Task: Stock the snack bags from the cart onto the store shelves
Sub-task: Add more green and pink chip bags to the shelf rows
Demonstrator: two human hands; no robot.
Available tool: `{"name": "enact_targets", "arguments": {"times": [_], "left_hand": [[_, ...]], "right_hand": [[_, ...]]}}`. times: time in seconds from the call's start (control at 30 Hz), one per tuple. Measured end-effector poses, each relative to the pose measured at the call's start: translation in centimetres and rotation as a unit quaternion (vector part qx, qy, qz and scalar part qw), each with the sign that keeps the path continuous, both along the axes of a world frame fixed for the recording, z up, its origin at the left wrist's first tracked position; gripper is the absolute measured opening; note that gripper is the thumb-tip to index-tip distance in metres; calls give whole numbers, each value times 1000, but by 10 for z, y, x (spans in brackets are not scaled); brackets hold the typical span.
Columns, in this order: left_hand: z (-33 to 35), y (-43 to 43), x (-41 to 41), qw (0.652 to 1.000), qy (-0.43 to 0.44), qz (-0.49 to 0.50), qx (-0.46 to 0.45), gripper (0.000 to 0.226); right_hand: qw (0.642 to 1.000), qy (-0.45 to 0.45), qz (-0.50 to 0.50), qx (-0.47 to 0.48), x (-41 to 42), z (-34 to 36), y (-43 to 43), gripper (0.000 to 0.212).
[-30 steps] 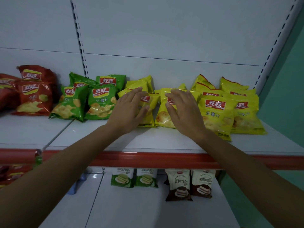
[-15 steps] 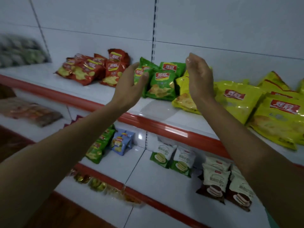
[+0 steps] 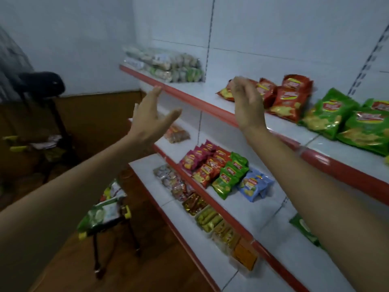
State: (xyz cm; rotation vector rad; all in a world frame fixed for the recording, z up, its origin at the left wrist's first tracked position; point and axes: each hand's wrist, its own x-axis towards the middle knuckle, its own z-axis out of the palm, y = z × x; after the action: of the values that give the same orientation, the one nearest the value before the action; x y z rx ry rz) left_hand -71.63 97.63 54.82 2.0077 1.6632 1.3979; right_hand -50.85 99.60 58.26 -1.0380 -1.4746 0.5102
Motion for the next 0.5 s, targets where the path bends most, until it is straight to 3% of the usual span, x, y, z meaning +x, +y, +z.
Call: {"name": "enact_targets", "arguments": {"times": [0.23, 0.5], "left_hand": [[-44, -35, -165, 991, 24, 113, -61, 85], [-95, -40, -297, 981, -8, 155, -117, 93]], "right_hand": [[993, -40, 100, -51, -202, -52, 6, 45], [977, -89, 149, -126, -326, -116, 25, 47]]}}
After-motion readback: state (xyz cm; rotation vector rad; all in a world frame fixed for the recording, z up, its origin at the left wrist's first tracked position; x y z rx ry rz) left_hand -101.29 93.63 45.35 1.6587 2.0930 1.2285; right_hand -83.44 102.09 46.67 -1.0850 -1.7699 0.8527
